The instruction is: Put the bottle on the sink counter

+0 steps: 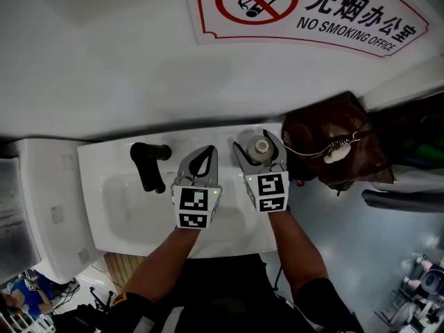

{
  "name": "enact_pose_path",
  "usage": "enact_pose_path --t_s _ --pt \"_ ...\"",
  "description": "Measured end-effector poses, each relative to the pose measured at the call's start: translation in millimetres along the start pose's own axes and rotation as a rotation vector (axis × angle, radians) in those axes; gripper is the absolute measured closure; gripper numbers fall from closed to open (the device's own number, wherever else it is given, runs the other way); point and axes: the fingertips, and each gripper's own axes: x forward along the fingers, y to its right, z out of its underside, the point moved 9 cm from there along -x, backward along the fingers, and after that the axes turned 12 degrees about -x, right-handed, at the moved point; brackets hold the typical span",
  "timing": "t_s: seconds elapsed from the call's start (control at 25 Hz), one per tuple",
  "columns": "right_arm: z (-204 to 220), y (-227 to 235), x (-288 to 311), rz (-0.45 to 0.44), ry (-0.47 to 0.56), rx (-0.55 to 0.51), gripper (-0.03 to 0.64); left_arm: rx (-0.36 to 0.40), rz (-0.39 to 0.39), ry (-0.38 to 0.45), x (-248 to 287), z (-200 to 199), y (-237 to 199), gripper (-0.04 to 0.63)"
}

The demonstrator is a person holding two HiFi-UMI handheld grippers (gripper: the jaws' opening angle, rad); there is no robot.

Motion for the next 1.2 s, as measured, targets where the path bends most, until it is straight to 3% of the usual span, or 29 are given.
enact_pose_path --t_s 1.2 --pt "7.3 -2.1 11.9 -0.005 -0.010 -0.066 0.270 -0.022 0.007 -0.013 5.2 5.7 6.5 0.595"
